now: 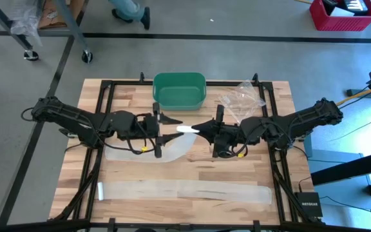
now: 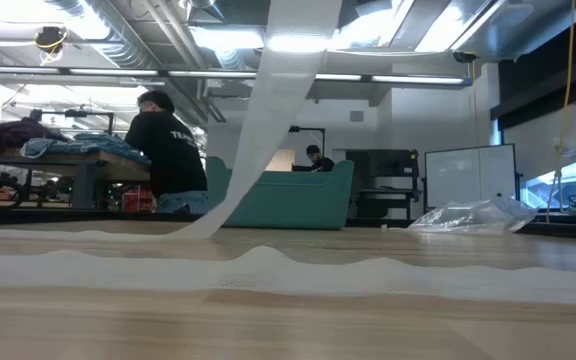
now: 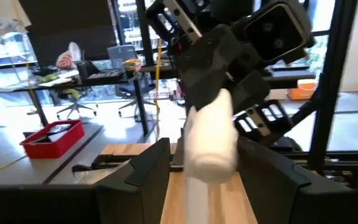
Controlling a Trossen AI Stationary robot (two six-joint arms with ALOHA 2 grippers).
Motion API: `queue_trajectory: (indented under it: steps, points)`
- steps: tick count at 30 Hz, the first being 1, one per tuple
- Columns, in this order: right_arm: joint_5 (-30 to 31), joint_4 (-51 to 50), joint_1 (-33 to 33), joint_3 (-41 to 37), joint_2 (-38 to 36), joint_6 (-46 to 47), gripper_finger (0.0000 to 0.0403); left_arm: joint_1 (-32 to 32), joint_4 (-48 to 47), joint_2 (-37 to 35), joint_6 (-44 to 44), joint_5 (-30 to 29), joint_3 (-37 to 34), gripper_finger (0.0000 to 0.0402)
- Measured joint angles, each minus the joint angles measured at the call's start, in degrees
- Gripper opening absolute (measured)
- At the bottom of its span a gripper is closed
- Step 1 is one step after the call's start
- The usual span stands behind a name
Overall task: Roll bandage
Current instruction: Roll the top white bandage
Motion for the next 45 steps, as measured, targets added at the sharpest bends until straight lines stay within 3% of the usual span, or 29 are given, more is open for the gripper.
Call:
queue_trajectory:
  steps: [4,12,18,25,30,34,39,45]
  points:
    - [0.0,-0.02,0.0,0.0,0.0,0.07,0.0043,-0.03,0.01,0.02,-0.21,2.08,0.0,0.0162]
    - [-0.04,-0.03,0.0,0.0,0.0,0.09,0.0044,-0.01,0.69,0.04,0.45,2.96,0.0,0.0083]
    - [-0.02,0.34,0.0,0.0,0.0,6.53,0.0048,-0.03,0.94,0.04,7.29,3.05,0.0,0.0036]
    - [1.95,-0.46,1.95,0.0,-2.06,25.38,0.0122,-1.27,1.3,0.09,31.05,0.6,0.02,0.0041]
    - [3.34,-9.39,4.75,0.0,-7.52,34.83,0.0175,-3.23,2.54,0.39,52.38,-9.55,0.02,0.0046]
    - [2.37,-18.43,5.78,0.02,-12.42,40.35,0.0194,-4.55,10.37,1.63,60.96,-15.02,0.69,0.004]
    - [2.76,-24.12,5.62,-2.16,-17.37,43.45,0.0197,-5.4,8.76,4.0,61.34,-19.79,9.61,0.0038]
    - [3.06,-23.24,5.62,-6.45,-21.56,42.36,0.0198,-4.0,-2.26,9.18,64.26,-20.82,28.57,0.0038]
